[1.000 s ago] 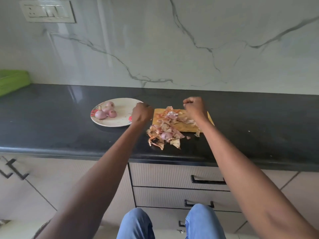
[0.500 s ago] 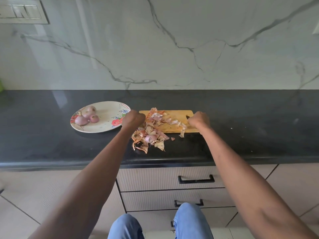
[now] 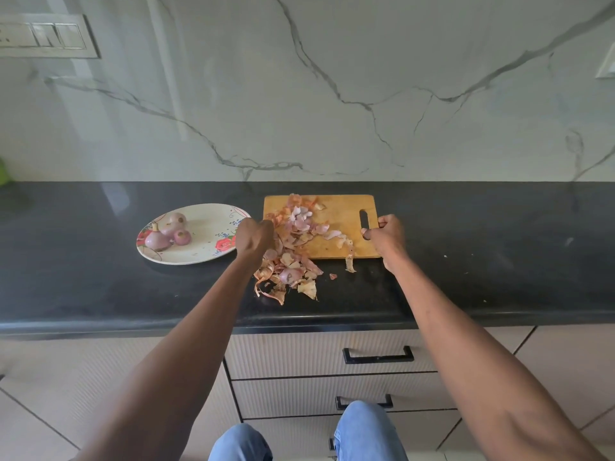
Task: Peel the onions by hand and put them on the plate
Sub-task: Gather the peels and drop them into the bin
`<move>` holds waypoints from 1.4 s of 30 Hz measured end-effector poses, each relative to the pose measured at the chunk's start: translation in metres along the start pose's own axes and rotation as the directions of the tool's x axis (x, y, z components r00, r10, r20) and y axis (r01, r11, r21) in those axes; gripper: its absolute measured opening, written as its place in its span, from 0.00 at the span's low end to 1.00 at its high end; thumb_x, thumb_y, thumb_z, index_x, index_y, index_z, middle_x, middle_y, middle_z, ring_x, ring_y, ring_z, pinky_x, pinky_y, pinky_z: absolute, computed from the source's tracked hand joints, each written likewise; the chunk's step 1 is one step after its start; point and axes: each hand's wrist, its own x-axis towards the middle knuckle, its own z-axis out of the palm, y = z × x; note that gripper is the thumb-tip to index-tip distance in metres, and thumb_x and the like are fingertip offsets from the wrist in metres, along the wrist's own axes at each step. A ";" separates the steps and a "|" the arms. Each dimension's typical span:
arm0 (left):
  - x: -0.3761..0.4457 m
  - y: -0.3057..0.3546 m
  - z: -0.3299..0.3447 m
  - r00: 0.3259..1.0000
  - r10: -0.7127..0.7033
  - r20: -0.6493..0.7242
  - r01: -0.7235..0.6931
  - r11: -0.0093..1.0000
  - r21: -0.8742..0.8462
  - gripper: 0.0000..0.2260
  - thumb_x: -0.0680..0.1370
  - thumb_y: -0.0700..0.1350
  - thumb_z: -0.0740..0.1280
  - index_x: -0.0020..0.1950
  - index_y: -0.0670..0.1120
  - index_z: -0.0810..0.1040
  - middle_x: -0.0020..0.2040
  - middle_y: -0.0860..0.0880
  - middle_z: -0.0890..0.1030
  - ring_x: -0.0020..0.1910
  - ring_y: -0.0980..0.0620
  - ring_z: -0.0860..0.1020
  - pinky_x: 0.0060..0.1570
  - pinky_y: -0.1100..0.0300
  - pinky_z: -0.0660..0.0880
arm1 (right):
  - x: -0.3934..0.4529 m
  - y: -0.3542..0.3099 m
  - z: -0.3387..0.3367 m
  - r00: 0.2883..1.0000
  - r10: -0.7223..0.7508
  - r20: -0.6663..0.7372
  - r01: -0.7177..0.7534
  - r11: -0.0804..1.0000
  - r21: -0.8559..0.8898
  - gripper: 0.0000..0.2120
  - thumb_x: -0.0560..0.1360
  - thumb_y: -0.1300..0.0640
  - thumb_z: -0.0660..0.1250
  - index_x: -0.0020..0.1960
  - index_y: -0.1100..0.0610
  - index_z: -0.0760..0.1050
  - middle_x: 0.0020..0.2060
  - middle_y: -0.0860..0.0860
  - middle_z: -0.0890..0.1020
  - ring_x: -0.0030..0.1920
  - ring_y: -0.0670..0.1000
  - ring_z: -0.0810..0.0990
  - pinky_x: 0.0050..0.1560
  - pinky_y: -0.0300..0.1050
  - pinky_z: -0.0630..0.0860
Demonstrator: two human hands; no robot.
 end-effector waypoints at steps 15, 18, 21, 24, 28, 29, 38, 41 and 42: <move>-0.018 -0.007 -0.014 0.969 0.242 0.047 -0.210 0.911 -0.354 0.25 0.85 0.50 0.59 0.80 0.42 0.63 0.78 0.45 0.68 0.76 0.46 0.66 0.76 0.47 0.63 | -0.011 -0.015 0.009 0.984 -0.152 -0.093 0.163 0.979 0.125 0.32 0.74 0.66 0.72 0.74 0.57 0.63 0.71 0.56 0.71 0.71 0.55 0.70 0.64 0.45 0.71; -0.017 -0.013 -0.018 0.968 0.239 0.074 -0.197 0.911 -0.362 0.24 0.86 0.52 0.58 0.79 0.41 0.64 0.77 0.44 0.68 0.76 0.45 0.67 0.76 0.47 0.63 | -0.013 -0.012 0.012 0.989 -0.142 -0.041 0.145 0.986 0.086 0.36 0.75 0.66 0.71 0.78 0.53 0.60 0.73 0.53 0.70 0.73 0.54 0.69 0.70 0.54 0.70; -0.017 -0.018 -0.021 0.963 0.250 0.097 -0.188 0.888 -0.420 0.26 0.84 0.55 0.59 0.79 0.42 0.65 0.76 0.43 0.70 0.75 0.45 0.68 0.76 0.45 0.64 | -0.013 -0.012 0.013 0.986 -0.152 -0.062 0.158 0.982 0.107 0.31 0.76 0.66 0.69 0.76 0.56 0.63 0.71 0.54 0.73 0.70 0.55 0.71 0.68 0.52 0.71; -0.015 -0.020 -0.024 0.967 0.224 0.123 -0.154 0.894 -0.421 0.29 0.83 0.58 0.59 0.79 0.42 0.64 0.76 0.43 0.70 0.75 0.44 0.68 0.76 0.44 0.62 | -0.014 -0.016 0.012 0.988 -0.151 -0.014 0.152 0.984 0.097 0.32 0.76 0.66 0.68 0.77 0.55 0.61 0.72 0.56 0.71 0.71 0.56 0.71 0.67 0.56 0.73; -0.014 -0.014 -0.027 0.965 0.245 0.097 -0.196 0.913 -0.359 0.26 0.85 0.57 0.56 0.79 0.43 0.66 0.76 0.44 0.71 0.75 0.45 0.68 0.75 0.47 0.64 | -0.013 -0.021 0.009 0.987 -0.161 0.030 0.158 0.984 0.085 0.31 0.78 0.64 0.67 0.78 0.57 0.59 0.75 0.55 0.68 0.74 0.55 0.67 0.71 0.51 0.68; -0.012 -0.013 -0.028 0.963 0.246 0.107 -0.195 0.916 -0.352 0.26 0.85 0.58 0.55 0.79 0.43 0.66 0.76 0.44 0.71 0.75 0.45 0.68 0.75 0.47 0.64 | -0.012 -0.022 0.007 0.986 -0.166 0.028 0.163 0.983 0.088 0.30 0.79 0.64 0.66 0.77 0.57 0.60 0.74 0.55 0.69 0.73 0.55 0.67 0.69 0.49 0.67; -0.003 -0.012 -0.029 0.960 0.236 0.152 -0.178 0.931 -0.319 0.33 0.82 0.63 0.57 0.80 0.44 0.62 0.78 0.44 0.68 0.76 0.43 0.66 0.76 0.42 0.62 | -0.014 -0.020 0.012 0.978 -0.177 0.107 0.171 0.983 0.067 0.30 0.78 0.61 0.67 0.77 0.54 0.60 0.75 0.52 0.68 0.75 0.54 0.65 0.73 0.54 0.64; -0.003 -0.013 -0.031 0.955 0.255 0.152 -0.191 0.919 -0.344 0.36 0.78 0.66 0.57 0.80 0.45 0.63 0.77 0.45 0.69 0.76 0.45 0.67 0.76 0.43 0.63 | -0.013 -0.021 0.013 0.982 -0.177 0.073 0.171 0.982 0.080 0.31 0.78 0.59 0.67 0.78 0.53 0.59 0.76 0.51 0.66 0.76 0.54 0.64 0.74 0.58 0.64; -0.003 -0.012 -0.031 0.954 0.260 0.152 -0.196 0.919 -0.342 0.35 0.79 0.65 0.57 0.80 0.45 0.63 0.77 0.45 0.69 0.76 0.45 0.67 0.75 0.45 0.63 | -0.013 -0.022 0.013 0.981 -0.180 0.069 0.174 0.981 0.086 0.31 0.79 0.59 0.67 0.78 0.53 0.59 0.76 0.51 0.66 0.76 0.54 0.64 0.74 0.57 0.64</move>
